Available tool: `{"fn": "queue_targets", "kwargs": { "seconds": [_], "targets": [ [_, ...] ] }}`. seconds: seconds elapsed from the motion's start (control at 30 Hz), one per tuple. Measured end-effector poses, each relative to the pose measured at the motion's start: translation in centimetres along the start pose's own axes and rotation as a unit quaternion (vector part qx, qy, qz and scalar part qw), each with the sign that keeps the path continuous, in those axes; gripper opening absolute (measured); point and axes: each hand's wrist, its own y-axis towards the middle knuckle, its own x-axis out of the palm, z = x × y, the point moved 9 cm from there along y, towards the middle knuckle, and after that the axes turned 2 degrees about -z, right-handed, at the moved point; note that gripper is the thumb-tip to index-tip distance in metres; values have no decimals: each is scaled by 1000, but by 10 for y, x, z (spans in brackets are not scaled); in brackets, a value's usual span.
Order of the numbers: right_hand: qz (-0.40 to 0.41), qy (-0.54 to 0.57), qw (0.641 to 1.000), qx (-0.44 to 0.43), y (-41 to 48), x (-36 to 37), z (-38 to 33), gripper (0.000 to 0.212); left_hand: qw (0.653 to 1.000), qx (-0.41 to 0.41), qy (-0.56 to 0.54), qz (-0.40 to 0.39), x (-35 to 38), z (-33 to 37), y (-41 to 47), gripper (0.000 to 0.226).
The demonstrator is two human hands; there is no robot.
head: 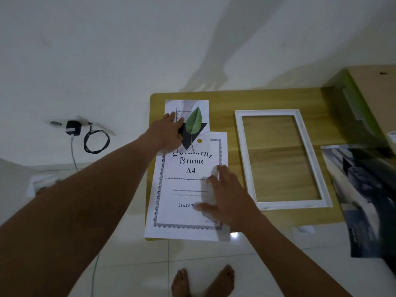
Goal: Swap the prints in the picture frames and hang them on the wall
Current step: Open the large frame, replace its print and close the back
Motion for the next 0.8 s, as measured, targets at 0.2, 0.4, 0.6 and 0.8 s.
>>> {"fn": "queue_targets", "kwargs": {
  "seconds": [0.2, 0.4, 0.6, 0.8],
  "targets": [
    [-41, -10, 999, 14, 11, 17, 6, 99, 1000, -9, -8, 6, -5, 1, 10, 66],
    [-45, -9, 999, -18, -7, 19, 2, 97, 1000, -19, -12, 11, -6, -3, 23, 68],
    [-41, 13, 999, -17, -8, 18, 0, 97, 1000, -17, -5, 23, -7, -5, 32, 68],
    [-40, 11, 999, -3, -9, 19, -3, 96, 990, -25, -92, 106, -20, -4, 4, 65]
  ]
}}
